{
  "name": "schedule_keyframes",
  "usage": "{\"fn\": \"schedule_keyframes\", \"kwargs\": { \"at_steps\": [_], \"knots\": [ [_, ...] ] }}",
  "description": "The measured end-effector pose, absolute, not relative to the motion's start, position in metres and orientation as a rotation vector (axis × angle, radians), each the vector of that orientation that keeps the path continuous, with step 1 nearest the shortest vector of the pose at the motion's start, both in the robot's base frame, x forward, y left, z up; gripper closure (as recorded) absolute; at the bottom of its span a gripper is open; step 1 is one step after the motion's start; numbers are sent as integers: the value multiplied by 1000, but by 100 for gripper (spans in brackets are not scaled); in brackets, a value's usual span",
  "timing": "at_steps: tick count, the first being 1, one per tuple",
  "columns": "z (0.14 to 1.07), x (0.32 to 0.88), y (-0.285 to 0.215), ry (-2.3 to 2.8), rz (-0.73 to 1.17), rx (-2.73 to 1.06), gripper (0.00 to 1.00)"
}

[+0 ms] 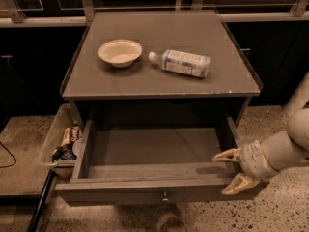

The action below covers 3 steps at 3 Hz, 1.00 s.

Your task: Open top drawer

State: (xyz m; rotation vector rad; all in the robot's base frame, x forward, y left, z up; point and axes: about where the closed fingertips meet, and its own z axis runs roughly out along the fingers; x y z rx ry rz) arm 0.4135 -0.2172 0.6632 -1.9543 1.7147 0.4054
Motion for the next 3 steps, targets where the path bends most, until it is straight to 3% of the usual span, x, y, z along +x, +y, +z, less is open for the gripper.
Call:
{"fn": "schedule_keyframes", "kwargs": {
  "at_steps": [1, 3],
  "knots": [
    [669, 416, -213, 1701, 412, -1965, 0],
    [731, 425, -207, 1627, 298, -2057, 0]
  ]
}}
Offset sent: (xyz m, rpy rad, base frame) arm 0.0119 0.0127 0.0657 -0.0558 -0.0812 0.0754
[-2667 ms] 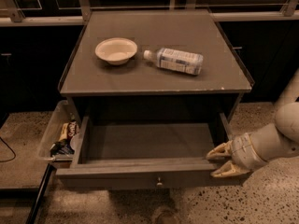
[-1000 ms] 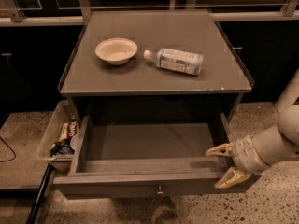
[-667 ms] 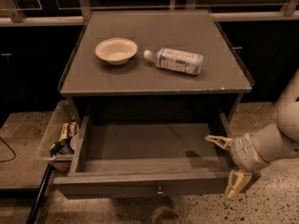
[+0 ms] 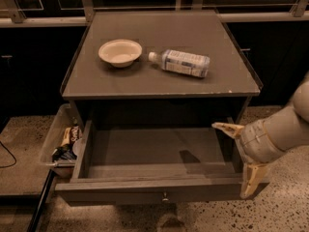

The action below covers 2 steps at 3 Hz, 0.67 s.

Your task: Open top drawer

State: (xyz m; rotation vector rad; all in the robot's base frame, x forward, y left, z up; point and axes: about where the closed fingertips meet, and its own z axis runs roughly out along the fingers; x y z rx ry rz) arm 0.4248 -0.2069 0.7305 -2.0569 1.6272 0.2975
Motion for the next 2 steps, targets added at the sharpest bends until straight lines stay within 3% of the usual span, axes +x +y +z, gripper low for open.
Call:
{"fn": "schedule_keyframes", "kwargs": {
  "at_steps": [2],
  "knots": [
    [842, 449, -209, 1516, 127, -2134, 0]
  ]
}}
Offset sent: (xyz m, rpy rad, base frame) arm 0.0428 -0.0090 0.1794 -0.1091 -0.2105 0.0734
